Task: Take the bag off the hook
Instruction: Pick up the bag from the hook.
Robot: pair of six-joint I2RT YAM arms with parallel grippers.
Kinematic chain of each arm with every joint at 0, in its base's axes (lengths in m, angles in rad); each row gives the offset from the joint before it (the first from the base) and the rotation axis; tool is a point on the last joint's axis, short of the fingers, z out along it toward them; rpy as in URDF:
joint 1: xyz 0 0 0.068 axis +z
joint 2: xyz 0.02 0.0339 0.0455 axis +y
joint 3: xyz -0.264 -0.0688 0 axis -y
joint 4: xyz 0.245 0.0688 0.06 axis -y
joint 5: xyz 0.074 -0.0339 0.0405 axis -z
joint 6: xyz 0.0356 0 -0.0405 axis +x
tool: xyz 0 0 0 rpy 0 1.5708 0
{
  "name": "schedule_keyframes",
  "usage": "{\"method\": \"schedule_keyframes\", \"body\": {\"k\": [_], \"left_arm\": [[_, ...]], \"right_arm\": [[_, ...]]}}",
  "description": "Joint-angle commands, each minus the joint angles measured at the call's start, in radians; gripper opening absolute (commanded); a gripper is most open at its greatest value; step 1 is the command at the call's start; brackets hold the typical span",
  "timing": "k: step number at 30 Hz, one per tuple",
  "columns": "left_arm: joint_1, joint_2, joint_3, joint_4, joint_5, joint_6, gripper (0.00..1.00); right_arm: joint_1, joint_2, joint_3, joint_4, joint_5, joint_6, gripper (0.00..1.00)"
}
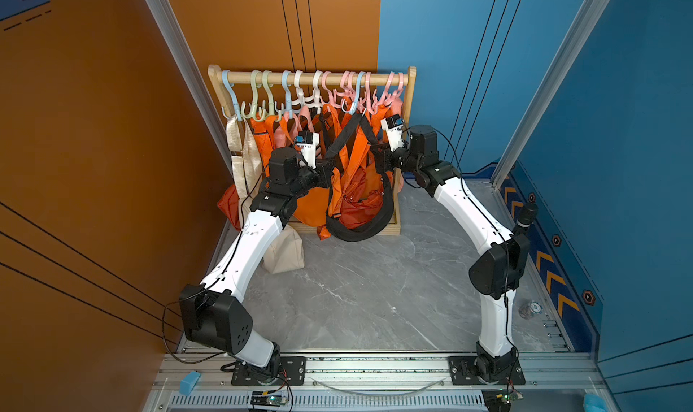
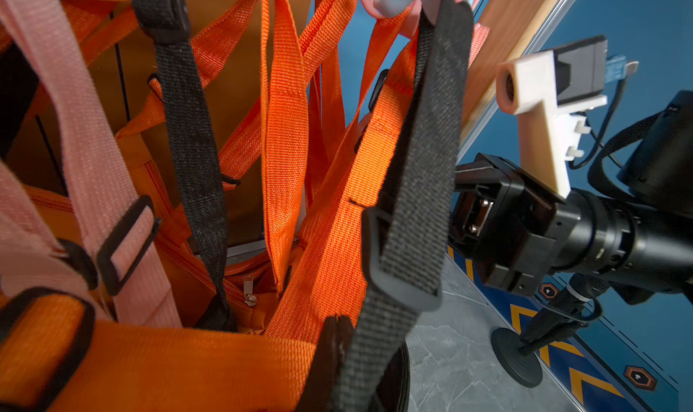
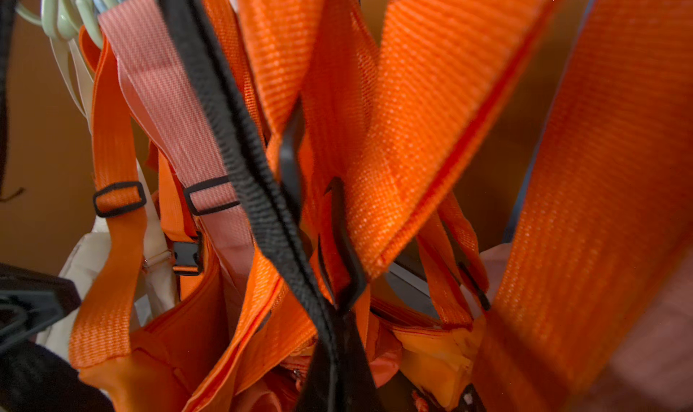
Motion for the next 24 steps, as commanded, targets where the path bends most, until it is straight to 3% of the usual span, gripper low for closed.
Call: {"method": "schedule_keyframes", "body": {"k": [1, 9, 17, 24], "left_arm": [[0.009, -0.005, -0.011, 0.021, 0.026, -0.012, 0.00], [-0.022, 0.013, 0.025, 0.008, 0.011, -0.004, 0.00], [-0.044, 0.060, 0.121, -0.011, 0.005, -0.019, 0.00], [-0.066, 0.141, 0.299, -0.091, 0.005, -0.012, 0.00]], "right_arm": [[0.010, -0.061, -0.045, -0.005, -0.004, 0.000, 0.00], [0.022, -0.190, -0.193, 0.062, 0.019, 0.010, 0.00], [0.022, -0.195, -0.143, 0.042, 0.016, 0.010, 0.00], [0.000, -0.110, 0.004, -0.006, 0.009, 0.031, 0.00]]}}
